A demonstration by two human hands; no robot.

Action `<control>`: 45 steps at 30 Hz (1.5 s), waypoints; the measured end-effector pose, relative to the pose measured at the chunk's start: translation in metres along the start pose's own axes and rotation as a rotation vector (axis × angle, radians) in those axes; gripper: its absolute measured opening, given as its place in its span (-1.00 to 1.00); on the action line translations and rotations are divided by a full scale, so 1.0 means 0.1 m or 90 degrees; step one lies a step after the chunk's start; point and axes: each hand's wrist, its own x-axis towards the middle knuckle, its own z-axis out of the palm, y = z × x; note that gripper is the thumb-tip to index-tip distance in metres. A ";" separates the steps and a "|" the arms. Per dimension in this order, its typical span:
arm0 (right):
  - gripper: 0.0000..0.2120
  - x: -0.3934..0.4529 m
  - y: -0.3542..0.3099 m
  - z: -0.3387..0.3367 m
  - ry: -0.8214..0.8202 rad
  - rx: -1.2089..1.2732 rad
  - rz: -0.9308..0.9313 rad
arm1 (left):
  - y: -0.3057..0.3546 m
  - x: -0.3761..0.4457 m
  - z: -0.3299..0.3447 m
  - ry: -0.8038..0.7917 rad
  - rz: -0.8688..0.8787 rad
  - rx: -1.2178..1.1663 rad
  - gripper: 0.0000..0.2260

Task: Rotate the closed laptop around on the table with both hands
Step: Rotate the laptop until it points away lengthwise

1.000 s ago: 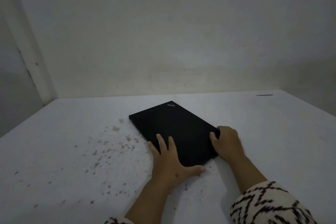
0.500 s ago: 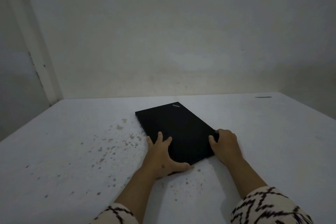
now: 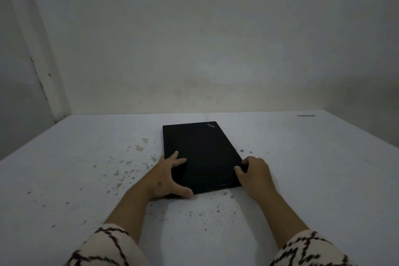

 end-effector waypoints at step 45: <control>-0.81 -0.14 -0.37 0.18 -0.113 0.059 0.112 | -0.23 -0.13 -0.17 0.138 -0.040 -0.153 0.27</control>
